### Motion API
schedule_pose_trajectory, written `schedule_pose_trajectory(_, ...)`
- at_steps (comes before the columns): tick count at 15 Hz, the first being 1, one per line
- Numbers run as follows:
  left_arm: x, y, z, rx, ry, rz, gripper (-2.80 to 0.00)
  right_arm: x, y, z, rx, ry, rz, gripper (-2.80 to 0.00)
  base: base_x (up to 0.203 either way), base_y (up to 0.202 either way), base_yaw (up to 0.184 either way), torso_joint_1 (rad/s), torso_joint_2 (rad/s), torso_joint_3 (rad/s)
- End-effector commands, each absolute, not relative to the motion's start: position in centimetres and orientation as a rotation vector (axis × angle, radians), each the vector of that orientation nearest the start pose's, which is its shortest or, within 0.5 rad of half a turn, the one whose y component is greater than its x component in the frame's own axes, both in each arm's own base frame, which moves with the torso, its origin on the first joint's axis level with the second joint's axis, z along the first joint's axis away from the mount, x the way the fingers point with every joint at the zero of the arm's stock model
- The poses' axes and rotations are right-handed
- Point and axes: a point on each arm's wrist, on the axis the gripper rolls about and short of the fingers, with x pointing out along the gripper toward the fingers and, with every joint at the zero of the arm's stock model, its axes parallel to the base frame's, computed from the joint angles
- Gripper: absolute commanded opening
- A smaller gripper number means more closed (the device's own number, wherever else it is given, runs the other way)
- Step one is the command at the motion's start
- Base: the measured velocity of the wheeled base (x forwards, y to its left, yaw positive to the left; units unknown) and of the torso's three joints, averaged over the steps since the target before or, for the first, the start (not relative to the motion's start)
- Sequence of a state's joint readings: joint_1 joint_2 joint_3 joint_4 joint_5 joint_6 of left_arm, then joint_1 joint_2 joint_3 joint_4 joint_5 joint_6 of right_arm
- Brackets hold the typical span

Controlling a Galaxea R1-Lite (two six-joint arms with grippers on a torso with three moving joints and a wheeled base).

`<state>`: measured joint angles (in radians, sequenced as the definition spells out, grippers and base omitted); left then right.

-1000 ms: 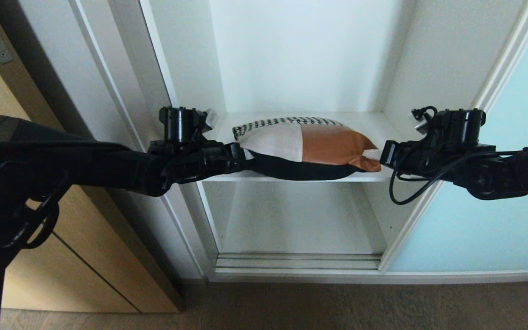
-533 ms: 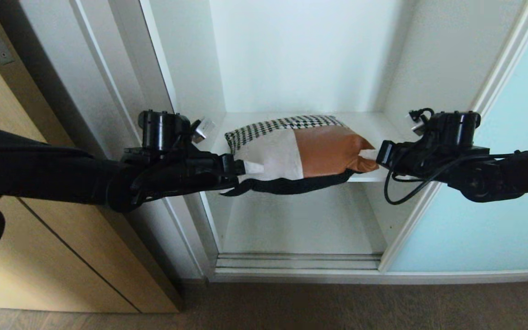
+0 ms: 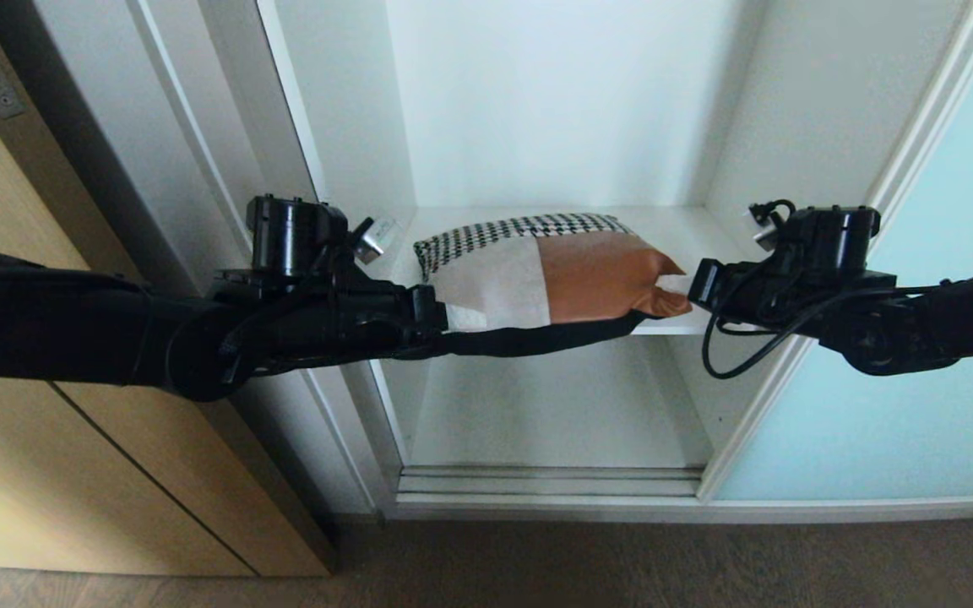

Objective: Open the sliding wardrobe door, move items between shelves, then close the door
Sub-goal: Place the pillow on the higher shelf

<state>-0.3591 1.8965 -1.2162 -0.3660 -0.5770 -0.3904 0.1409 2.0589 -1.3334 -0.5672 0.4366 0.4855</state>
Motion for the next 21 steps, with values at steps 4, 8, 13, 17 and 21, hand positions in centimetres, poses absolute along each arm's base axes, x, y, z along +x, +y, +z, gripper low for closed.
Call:
schedule_pose_trajectory(4,35.0,-15.6,17.4,-0.410,0.690,-0.883,-2.80,41.5,6.9,18.8,0.498,0.300,0.529,-2.80,0.000,0.000,0.000,0.000,0.00,0.000)
schedule_pose_trajectory(8,39.1,-14.8,16.9,-0.402,0.621,-0.738,-2.80,41.5,5.9,19.0,0.502,0.294,0.519,-2.80,0.000,0.000,0.000,0.000,0.00,0.000)
schedule_pose_trajectory(13,43.2,-14.6,14.6,-0.357,0.565,-0.494,-2.80,41.6,4.9,19.3,0.503,0.279,0.500,-2.80,0.000,0.000,0.000,0.000,0.00,0.000)
schedule_pose_trajectory(17,44.7,-14.9,12.8,-0.350,0.585,-0.477,-2.80,41.4,3.9,19.3,0.509,0.277,0.476,-2.80,0.000,0.000,0.000,0.000,0.00,0.000)
schedule_pose_trajectory(21,46.2,-15.3,12.9,-0.345,0.531,-0.448,-2.80,42.6,4.0,17.5,0.513,0.311,0.468,-2.80,0.000,0.000,0.000,0.000,0.00,0.000)
